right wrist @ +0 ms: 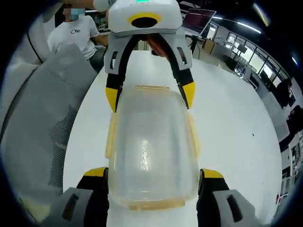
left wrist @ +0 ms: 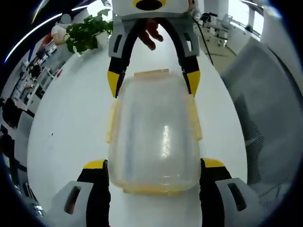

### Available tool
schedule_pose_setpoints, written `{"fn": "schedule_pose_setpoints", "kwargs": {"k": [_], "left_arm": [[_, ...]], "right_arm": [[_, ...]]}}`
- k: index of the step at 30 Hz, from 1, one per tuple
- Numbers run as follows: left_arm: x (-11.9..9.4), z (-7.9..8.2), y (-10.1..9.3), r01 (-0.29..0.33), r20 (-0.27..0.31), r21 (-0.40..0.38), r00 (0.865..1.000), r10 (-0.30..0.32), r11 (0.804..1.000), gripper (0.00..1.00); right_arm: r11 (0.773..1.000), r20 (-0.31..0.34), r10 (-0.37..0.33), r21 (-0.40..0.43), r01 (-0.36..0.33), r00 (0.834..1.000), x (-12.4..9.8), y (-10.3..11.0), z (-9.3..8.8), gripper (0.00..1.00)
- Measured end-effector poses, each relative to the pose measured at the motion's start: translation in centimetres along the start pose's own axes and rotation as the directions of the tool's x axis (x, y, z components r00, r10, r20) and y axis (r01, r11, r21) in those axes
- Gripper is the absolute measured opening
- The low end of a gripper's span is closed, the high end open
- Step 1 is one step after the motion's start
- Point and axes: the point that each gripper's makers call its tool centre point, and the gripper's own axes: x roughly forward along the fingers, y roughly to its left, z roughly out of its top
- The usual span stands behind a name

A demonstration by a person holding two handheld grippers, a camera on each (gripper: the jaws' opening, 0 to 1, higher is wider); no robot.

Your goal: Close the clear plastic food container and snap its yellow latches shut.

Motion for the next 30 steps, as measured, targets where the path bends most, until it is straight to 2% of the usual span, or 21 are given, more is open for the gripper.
{"fn": "schedule_pose_setpoints", "kwargs": {"k": [9,14,22,30], "left_arm": [[-1.6,-3.0,0.1,0.006,-0.019,0.007,1.000,-0.005,1.000,0.76],[-2.2,-4.1,0.2,0.007,-0.017,0.005,1.000,-0.007,1.000,0.76],[-2.9,-5.5,0.3,0.012,-0.017,0.012,1.000,-0.012,1.000,0.76],[-2.9,-5.9,1.6,0.014,-0.031,0.015,0.999,-0.014,1.000,0.76]], "right_arm": [[1.000,-0.003,0.002,0.004,-0.002,1.000,1.7,0.1,3.0,0.77],[1.000,-0.004,0.003,0.005,-0.003,1.000,2.4,0.2,4.2,0.77],[1.000,-0.010,0.001,0.012,0.000,1.000,3.1,0.3,5.5,0.77],[1.000,-0.015,0.001,0.012,-0.001,1.000,3.5,-1.0,5.9,0.77]]}}
